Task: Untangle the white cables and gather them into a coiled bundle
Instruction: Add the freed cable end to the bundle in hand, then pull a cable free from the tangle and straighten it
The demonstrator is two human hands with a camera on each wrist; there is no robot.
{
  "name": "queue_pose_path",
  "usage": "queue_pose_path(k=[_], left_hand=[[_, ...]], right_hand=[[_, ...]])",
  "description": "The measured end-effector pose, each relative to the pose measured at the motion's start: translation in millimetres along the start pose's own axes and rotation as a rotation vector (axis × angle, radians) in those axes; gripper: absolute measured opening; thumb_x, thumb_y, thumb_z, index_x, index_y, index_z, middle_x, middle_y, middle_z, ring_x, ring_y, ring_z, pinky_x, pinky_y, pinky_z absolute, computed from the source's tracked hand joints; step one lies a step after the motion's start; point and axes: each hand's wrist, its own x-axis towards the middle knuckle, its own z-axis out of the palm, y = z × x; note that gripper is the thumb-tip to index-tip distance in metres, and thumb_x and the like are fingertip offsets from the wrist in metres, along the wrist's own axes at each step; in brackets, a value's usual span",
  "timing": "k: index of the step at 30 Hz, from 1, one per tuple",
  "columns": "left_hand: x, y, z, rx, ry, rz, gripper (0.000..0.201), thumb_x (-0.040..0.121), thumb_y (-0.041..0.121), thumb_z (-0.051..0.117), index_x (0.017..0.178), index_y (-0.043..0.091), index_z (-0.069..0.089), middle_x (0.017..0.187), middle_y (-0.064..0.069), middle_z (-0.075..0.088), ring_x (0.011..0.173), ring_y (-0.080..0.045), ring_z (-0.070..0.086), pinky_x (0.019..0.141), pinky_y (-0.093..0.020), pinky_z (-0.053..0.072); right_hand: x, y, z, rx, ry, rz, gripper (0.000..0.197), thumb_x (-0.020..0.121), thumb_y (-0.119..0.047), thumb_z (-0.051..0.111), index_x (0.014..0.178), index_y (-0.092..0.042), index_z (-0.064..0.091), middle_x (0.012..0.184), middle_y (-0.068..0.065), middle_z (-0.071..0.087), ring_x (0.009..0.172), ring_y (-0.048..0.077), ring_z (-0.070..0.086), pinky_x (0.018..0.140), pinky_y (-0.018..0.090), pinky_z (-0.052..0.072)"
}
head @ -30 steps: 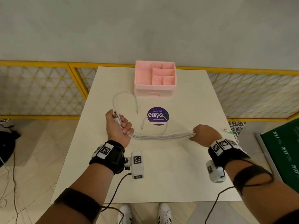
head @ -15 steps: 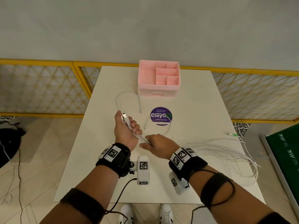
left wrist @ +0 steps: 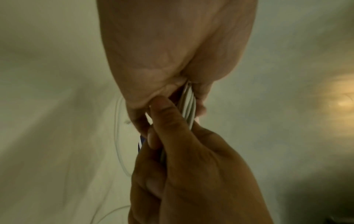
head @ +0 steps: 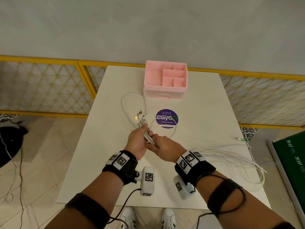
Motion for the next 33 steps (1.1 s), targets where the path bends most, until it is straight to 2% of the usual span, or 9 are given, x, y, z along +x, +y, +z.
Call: queue_pose_path(k=[4,8,12,15,19,22,26,30,33], left_hand=[[7.8,12.5,2.2,-0.164,0.069,0.076,0.035,0.107,0.031,0.043,0.077,0.014,0.048,0.053,0.001,0.033,0.05,-0.019,0.041,0.074,-0.043,0.053],[13.3,23.4,-3.9,-0.128,0.084,0.134,0.034,0.108,0.033,0.041,0.079,0.016,0.048,0.052,0.005,0.028,0.041,-0.011,0.028,0.045,-0.025,0.036],[19.9,24.0,-12.2,-0.1,0.128,0.195,0.035,0.107,0.035,0.042,0.078,0.017,0.047,0.053,0.005,0.027,0.041,-0.01,0.023,0.039,-0.021,0.026],[22.2,17.3,-16.5,-0.108,0.142,0.179,0.036,0.107,0.035,0.041,0.076,0.018,0.046,0.052,0.006,0.027,0.04,-0.009,0.023,0.038,-0.02,0.024],[15.7,-11.3,-1.8,-0.034,0.121,0.131,0.037,0.107,0.035,0.042,0.074,0.018,0.044,0.052,0.005,0.027,0.039,-0.009,0.023,0.039,-0.019,0.022],[10.5,-21.6,9.6,-0.039,0.079,0.108,0.038,0.107,0.035,0.042,0.074,0.017,0.044,0.052,0.005,0.027,0.039,-0.009,0.024,0.039,-0.019,0.022],[9.8,-15.9,4.8,-0.089,0.07,0.135,0.037,0.106,0.035,0.044,0.073,0.018,0.045,0.053,0.005,0.027,0.039,-0.009,0.024,0.04,-0.02,0.022],[13.1,-2.5,-19.8,-0.111,0.128,0.167,0.036,0.106,0.035,0.044,0.074,0.018,0.045,0.053,0.006,0.028,0.04,-0.01,0.025,0.04,-0.02,0.023],[14.0,3.8,-36.4,-0.105,0.156,0.182,0.036,0.106,0.035,0.043,0.075,0.018,0.045,0.053,0.006,0.028,0.04,-0.009,0.025,0.039,-0.02,0.023]], right_hand=[[-15.5,37.3,1.2,-0.165,-0.069,0.107,0.041,0.101,-0.051,0.044,0.081,-0.016,0.05,0.078,0.003,0.056,0.073,0.024,0.055,0.069,0.038,0.045],[-46.4,99.3,0.4,-0.286,-0.103,0.299,0.039,0.097,-0.058,0.046,0.082,-0.023,0.055,0.089,0.004,0.064,0.083,0.025,0.062,0.07,0.032,0.044],[-85.5,154.7,-19.3,-0.288,-0.114,0.52,0.035,0.094,-0.059,0.051,0.085,-0.027,0.063,0.088,0.002,0.064,0.09,0.025,0.066,0.074,0.031,0.046],[-111.9,184.3,-49.1,-0.331,-0.087,0.623,0.034,0.095,-0.056,0.051,0.079,-0.028,0.06,0.081,-0.006,0.063,0.082,0.019,0.065,0.073,0.031,0.049],[-121.8,200.2,-102.0,-0.478,0.063,0.696,0.026,0.097,-0.043,0.055,0.08,-0.025,0.061,0.078,-0.005,0.063,0.073,0.018,0.06,0.064,0.028,0.042],[-129.5,208.3,-134.0,-0.636,0.296,0.715,0.031,0.098,-0.043,0.052,0.078,-0.023,0.062,0.07,-0.004,0.064,0.063,0.019,0.059,0.061,0.028,0.042],[-130.6,211.8,-135.9,-0.651,0.564,0.697,0.032,0.098,-0.046,0.05,0.086,-0.022,0.067,0.074,0.008,0.068,0.079,0.03,0.064,0.083,0.042,0.044],[-125.3,225.1,-91.0,-0.626,0.302,0.832,0.025,0.097,-0.039,0.047,0.094,-0.023,0.066,0.088,0.005,0.068,0.089,0.03,0.062,0.087,0.04,0.05],[-112.6,218.4,-61.3,-0.614,0.101,0.85,0.028,0.095,-0.048,0.048,0.105,-0.029,0.065,0.104,0.001,0.068,0.104,0.028,0.061,0.099,0.044,0.047]])
